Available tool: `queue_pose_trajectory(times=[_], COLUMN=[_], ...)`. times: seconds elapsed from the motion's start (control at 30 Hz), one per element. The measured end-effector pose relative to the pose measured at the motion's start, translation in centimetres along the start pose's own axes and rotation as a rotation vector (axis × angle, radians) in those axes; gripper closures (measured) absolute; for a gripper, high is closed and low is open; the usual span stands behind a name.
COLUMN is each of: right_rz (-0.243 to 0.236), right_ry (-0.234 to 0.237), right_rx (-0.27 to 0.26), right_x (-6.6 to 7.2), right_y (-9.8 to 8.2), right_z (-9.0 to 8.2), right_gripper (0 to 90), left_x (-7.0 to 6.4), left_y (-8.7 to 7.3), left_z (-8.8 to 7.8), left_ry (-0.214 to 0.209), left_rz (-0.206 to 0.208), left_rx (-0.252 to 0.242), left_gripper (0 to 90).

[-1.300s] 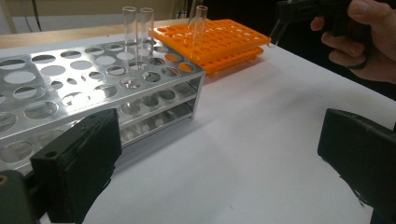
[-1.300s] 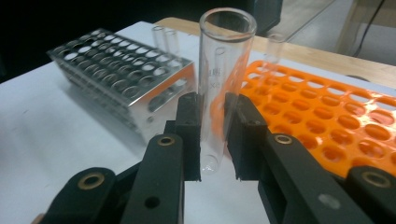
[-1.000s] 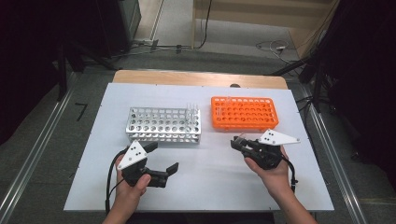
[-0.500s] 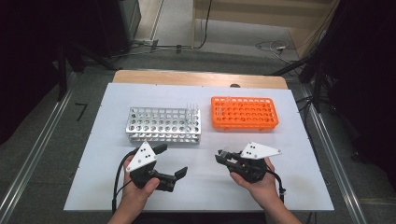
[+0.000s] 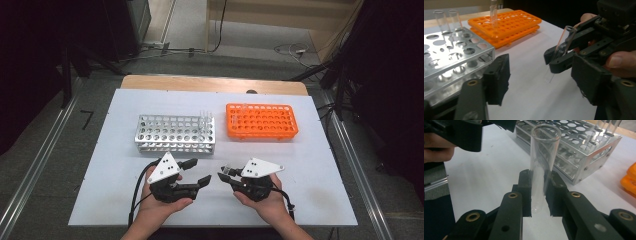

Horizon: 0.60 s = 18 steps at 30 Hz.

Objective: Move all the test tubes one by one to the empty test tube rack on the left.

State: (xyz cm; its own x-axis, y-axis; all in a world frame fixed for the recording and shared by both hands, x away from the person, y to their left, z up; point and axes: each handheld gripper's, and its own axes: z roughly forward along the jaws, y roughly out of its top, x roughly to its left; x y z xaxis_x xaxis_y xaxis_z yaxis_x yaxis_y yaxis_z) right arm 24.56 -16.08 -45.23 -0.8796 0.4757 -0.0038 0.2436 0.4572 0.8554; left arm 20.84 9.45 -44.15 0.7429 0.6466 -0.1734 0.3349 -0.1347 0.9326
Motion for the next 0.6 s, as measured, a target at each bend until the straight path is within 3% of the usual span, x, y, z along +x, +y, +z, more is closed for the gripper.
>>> queue_pose_trajectory(times=[0.23,0.6], right_rz=[-0.032,-0.066], right_ry=[0.013,0.056], right_rx=[0.019,0.04], right_x=[0.9,2.2], right_y=[0.4,0.8], right_z=[0.8,1.9], right_gripper=[73.8,73.8], left_x=[-0.5,-1.1], left_y=[0.1,0.1], left_z=[0.4,1.3], left_ry=[-0.049,-0.074], left_rz=[0.03,0.065], left_rx=[0.0,0.013], left_gripper=[52.0,64.8])
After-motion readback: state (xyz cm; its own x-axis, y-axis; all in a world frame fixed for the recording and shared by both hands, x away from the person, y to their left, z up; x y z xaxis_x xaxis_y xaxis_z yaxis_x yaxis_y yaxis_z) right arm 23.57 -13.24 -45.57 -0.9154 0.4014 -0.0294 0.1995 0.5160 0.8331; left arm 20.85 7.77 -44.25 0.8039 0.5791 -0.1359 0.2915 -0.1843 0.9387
